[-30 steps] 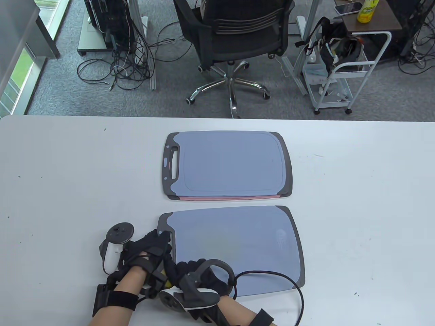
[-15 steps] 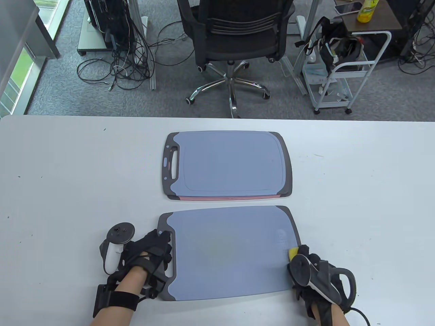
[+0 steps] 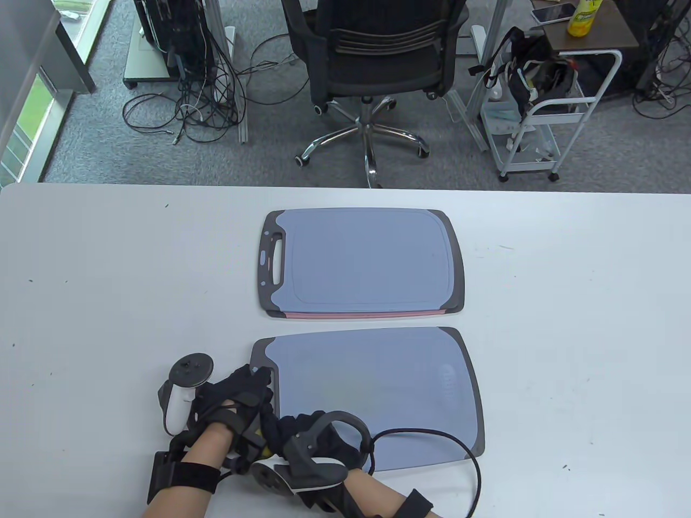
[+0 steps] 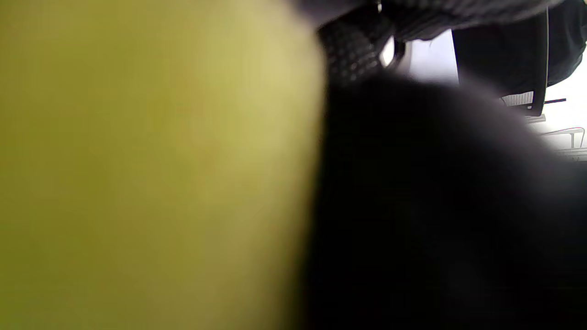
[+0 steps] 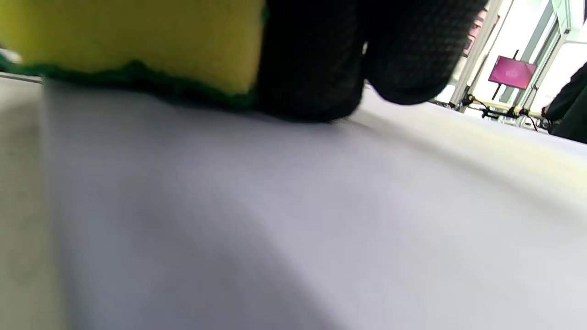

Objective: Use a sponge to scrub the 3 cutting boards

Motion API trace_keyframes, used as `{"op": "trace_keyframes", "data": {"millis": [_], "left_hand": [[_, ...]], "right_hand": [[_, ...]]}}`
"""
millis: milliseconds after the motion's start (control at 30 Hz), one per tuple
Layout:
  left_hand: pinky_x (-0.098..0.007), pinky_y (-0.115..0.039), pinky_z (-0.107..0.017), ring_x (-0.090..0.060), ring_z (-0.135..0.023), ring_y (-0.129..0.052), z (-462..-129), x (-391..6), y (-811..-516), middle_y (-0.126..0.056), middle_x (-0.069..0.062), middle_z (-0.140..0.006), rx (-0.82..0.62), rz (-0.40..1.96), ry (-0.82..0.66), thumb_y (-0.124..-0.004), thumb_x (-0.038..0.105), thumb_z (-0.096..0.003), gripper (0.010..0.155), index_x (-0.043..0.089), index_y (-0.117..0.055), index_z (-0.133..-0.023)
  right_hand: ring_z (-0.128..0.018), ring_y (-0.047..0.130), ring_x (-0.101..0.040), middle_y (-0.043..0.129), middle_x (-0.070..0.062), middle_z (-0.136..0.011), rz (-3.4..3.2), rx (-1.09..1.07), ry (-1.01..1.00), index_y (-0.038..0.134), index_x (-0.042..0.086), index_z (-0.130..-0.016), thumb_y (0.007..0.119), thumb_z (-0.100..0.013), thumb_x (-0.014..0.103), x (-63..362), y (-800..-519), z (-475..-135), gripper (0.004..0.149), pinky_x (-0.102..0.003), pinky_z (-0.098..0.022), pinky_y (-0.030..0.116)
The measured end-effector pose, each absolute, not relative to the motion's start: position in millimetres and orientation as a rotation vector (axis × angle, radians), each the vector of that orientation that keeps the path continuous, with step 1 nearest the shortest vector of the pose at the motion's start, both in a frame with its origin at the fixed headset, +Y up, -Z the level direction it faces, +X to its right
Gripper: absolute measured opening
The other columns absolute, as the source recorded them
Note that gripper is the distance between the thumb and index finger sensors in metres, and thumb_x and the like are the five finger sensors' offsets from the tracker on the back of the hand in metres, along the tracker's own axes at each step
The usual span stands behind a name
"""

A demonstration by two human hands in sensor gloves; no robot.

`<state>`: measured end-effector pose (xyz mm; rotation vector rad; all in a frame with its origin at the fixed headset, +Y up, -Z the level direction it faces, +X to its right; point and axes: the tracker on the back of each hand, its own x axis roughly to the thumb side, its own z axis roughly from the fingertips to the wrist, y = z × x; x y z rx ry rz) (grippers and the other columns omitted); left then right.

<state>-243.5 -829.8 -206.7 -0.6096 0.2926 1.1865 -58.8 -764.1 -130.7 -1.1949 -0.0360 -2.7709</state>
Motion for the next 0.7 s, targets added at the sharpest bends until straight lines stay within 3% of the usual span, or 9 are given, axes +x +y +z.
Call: {"op": "trace_keyframes", "data": {"millis": [133,300,433,500,567,700], "left_hand": [[-0.026,-0.101,-0.027,-0.002,-0.038,-0.109,-207.2,-243.7,-829.6,-0.096,0.007,-0.066,-0.608,1.181,0.293,-0.069,0.056,-0.0583,0.053,0.017,-0.069,-0.094],[-0.026,-0.101,-0.027,-0.002,-0.037,-0.109,-207.8,-243.9,-829.4,-0.096,0.007,-0.066,-0.604,1.172,0.292,-0.069,0.056,-0.0584,0.053,0.017,-0.069,-0.094],[-0.026,-0.101,-0.027,-0.001,-0.037,-0.109,-207.9,-243.9,-829.3,-0.096,0.007,-0.065,-0.600,1.166,0.292,-0.069,0.056,-0.0583,0.053,0.017,-0.070,-0.094],[-0.026,-0.101,-0.027,-0.001,-0.037,-0.109,-208.0,-244.1,-829.5,-0.096,0.007,-0.065,-0.598,1.163,0.293,-0.069,0.056,-0.0583,0.053,0.017,-0.070,-0.094],[-0.026,-0.101,-0.027,-0.001,-0.037,-0.109,-207.9,-244.0,-829.5,-0.096,0.007,-0.065,-0.598,1.164,0.293,-0.069,0.056,-0.0584,0.052,0.017,-0.070,-0.094],[-0.026,-0.101,-0.027,-0.001,-0.037,-0.109,-208.2,-244.3,-829.8,-0.096,0.007,-0.066,-0.601,1.169,0.294,-0.069,0.056,-0.0583,0.053,0.017,-0.070,-0.094]], "right_hand": [[-0.049,0.091,-0.018,0.081,-0.007,-0.074,-2.819,-0.924,-0.033,0.057,0.016,-0.102,0.066,-0.044,0.058,14.2,-768.3,-148.0,0.072,-0.044,-0.047,0.079],[-0.049,0.091,-0.020,0.081,-0.010,-0.073,-3.007,-0.339,-0.150,0.059,0.014,-0.102,0.068,-0.045,0.056,157.6,-776.2,-161.0,0.072,-0.046,-0.047,0.078],[-0.049,0.091,-0.021,0.082,-0.011,-0.073,-3.010,-0.059,-0.202,0.059,0.012,-0.102,0.068,-0.045,0.055,212.5,-777.8,-164.3,0.072,-0.047,-0.047,0.078],[-0.048,0.092,-0.022,0.083,-0.014,-0.071,-3.015,-0.105,-0.189,0.061,0.007,-0.100,0.070,-0.046,0.053,202.3,-776.9,-166.6,0.072,-0.048,-0.046,0.078],[-0.047,0.091,-0.020,0.083,-0.012,-0.071,-2.993,-0.282,-0.169,0.061,0.008,-0.100,0.068,-0.046,0.054,170.9,-775.7,-167.3,0.072,-0.046,-0.046,0.079],[-0.047,0.091,-0.020,0.082,-0.012,-0.071,-2.918,-0.806,-0.068,0.060,0.007,-0.100,0.068,-0.045,0.055,46.8,-769.9,-156.1,0.073,-0.046,-0.046,0.079]]}}
